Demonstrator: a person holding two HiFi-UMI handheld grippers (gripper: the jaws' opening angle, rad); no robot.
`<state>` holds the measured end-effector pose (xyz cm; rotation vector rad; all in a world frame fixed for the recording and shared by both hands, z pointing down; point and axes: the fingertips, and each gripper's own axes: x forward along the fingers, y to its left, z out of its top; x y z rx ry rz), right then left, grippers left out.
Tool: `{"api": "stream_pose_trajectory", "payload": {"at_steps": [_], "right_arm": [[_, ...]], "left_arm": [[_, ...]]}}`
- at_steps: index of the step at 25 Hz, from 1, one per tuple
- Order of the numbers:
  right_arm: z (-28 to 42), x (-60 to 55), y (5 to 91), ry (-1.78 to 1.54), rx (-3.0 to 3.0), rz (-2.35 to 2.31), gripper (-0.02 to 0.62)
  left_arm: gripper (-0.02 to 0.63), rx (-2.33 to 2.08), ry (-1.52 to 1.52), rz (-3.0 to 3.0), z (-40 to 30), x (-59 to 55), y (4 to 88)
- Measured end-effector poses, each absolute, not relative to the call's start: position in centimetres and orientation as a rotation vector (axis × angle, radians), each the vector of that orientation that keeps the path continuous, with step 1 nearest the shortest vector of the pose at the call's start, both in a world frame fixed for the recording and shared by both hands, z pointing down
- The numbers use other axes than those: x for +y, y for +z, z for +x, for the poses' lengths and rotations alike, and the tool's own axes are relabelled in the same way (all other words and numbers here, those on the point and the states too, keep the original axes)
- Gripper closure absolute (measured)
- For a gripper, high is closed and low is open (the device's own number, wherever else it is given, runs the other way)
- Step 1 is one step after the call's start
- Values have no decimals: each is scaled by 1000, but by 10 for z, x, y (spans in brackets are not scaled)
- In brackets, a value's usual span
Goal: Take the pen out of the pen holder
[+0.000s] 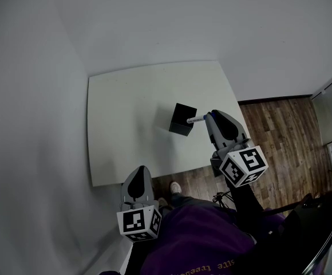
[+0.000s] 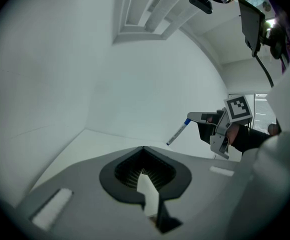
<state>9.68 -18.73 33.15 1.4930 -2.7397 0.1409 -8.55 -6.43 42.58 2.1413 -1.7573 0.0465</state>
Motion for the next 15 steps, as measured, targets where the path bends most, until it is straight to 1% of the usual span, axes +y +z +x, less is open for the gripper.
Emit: {"api": "stream_pose_trajectory", "payload": {"at_steps": [15], "right_arm": [[103,-189,332,150,-2744,1498,526]], "left_arm": [[600,-1761,46,2140,-79,-65,426]]}}
